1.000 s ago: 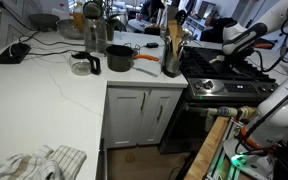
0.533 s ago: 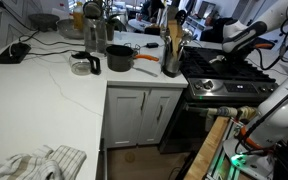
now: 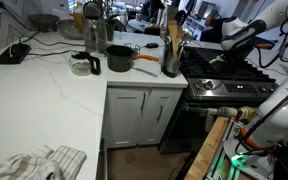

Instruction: Move the silver spatula to the left

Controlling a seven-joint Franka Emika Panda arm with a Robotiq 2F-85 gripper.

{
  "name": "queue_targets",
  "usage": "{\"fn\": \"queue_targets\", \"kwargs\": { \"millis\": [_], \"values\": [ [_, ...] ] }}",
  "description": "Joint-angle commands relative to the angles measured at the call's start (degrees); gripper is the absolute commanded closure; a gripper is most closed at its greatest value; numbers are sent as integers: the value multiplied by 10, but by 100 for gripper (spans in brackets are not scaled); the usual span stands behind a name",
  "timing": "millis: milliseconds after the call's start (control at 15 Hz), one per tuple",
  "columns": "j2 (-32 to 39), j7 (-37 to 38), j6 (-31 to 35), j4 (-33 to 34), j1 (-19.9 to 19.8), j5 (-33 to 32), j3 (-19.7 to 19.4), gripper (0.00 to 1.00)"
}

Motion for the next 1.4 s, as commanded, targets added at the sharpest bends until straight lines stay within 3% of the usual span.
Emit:
{"fn": "queue_targets", "kwargs": {
  "millis": [0, 1000, 1333],
  "values": [
    [0, 5, 0, 3, 16, 6, -2, 99],
    [-27, 13, -16, 11, 50, -16, 11, 99],
    [-30, 29, -55, 12, 67, -29, 26, 99]
  ]
}}
